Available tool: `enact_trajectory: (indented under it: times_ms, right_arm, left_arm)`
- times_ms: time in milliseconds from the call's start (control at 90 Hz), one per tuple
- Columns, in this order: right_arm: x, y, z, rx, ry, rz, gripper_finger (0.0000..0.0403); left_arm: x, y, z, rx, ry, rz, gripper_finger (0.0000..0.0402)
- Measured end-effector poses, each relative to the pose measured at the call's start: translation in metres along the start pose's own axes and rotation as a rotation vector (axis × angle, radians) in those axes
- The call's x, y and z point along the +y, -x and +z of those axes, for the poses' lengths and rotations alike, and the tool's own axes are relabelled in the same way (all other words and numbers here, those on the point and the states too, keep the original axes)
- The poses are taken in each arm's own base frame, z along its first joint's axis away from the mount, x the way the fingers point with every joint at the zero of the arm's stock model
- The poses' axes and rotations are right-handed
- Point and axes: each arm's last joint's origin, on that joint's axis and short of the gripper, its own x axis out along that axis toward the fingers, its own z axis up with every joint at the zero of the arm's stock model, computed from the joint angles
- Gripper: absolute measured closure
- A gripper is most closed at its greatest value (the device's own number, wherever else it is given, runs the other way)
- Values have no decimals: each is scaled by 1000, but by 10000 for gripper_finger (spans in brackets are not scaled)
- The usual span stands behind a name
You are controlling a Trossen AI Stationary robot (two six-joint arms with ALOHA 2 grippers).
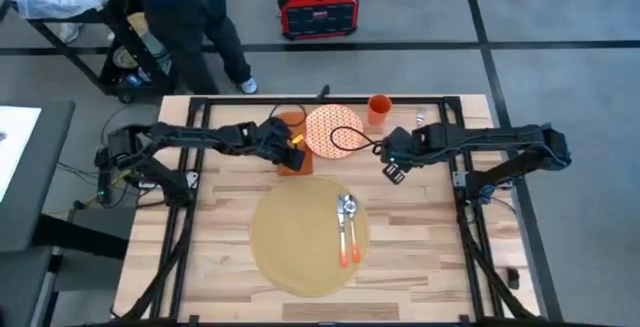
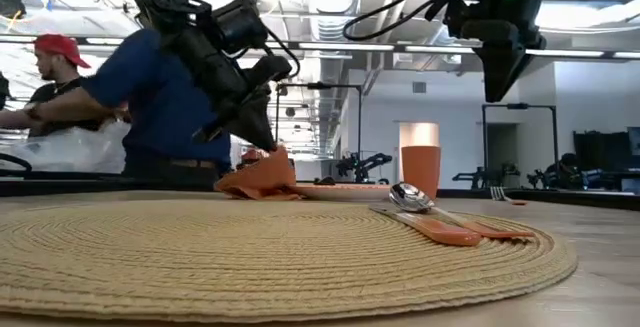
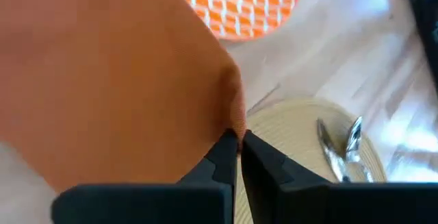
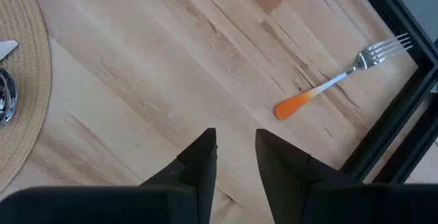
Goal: Set table place
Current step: Fold the orange napkin, then move the orange napkin to the left of the brown placemat
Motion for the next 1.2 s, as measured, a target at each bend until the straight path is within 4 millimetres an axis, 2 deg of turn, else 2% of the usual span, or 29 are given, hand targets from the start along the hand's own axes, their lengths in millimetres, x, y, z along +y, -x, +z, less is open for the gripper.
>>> enact_trajectory:
  times_ms: [189,489,667,878,1000,1200]
  right_arm:
    - [1,0,0,7,-4,22,310]
    - [1,0,1,4,-5,26,309]
    - [2,0,1,2,-6,27,287]
    - [2,0,1,2,-6,28,235]
    - [2,0,1,2,-8,28,213]
    - [2,0,1,-3,-21,31,204]
  left_arm:
    - [-3,-20,-3,10,10,-44,402]
    - [-1,-22,-5,41,-33,-53,396]
    - [0,-22,-9,124,-110,-90,350]
    - [2,-21,-3,67,-114,-79,285]
    - [16,-7,11,5,33,16,267]
    - [44,45,45,-369,143,318,266]
